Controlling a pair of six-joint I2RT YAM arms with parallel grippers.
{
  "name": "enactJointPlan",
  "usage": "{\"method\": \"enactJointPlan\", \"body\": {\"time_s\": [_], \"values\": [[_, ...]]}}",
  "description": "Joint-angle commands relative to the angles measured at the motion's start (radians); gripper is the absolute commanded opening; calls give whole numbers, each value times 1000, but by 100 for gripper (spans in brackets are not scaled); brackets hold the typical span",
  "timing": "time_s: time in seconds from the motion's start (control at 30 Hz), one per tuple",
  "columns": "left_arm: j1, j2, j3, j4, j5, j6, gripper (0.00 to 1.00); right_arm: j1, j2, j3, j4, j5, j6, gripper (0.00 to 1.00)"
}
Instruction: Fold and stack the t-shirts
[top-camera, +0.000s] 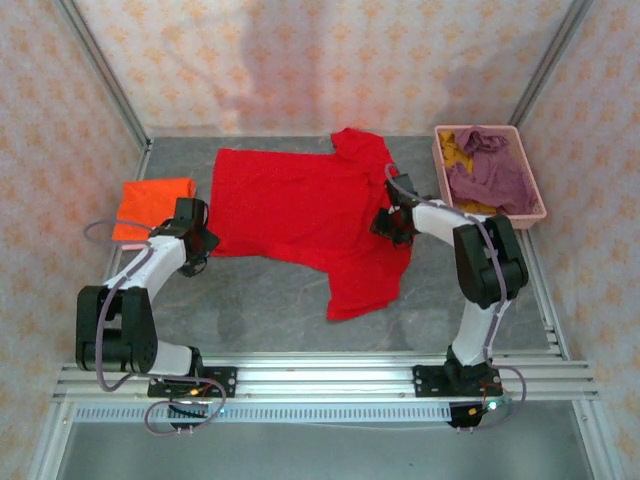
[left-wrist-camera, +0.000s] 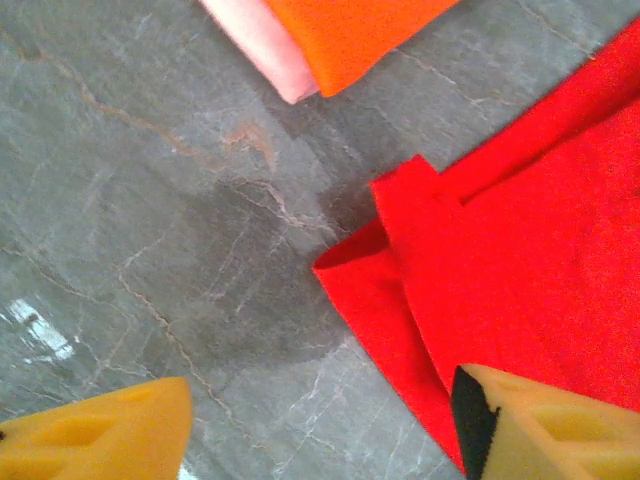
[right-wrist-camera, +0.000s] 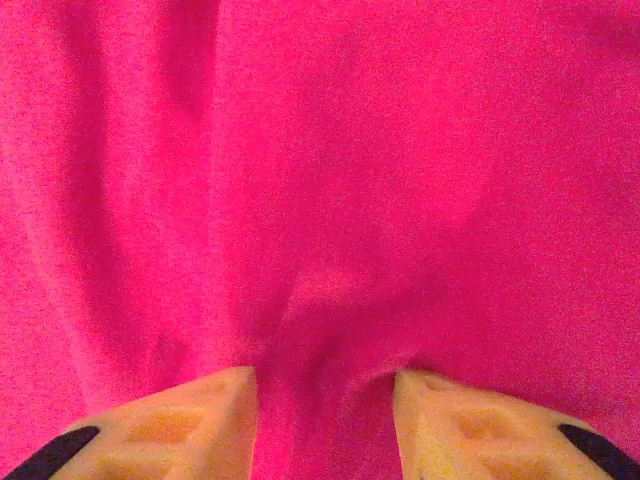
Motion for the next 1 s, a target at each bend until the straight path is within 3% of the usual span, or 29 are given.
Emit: {"method": "enactJointPlan", "body": {"time_s": [0.0,0.17,0.57,0.67,0.83,0.97], "values": [[20,25,21,30,-19,-67,64,-46,61,30,24,9,-28,39],[34,77,69,38,-46,-79,55,-59,80,30,36,7,-31,38],[54,222,176,76,-4,-97,48,-59,80,4,60,-23,-20,37],[54,241,188,83,18,-105,41,-60,79,3,62,-27,-20,37],[54,242,186,85,46,-113,16,-59,81,7,66,-36,-18,37],[54,218,180,71,64,-112,3,-60,80,7,67,-33,-21,37]]}}
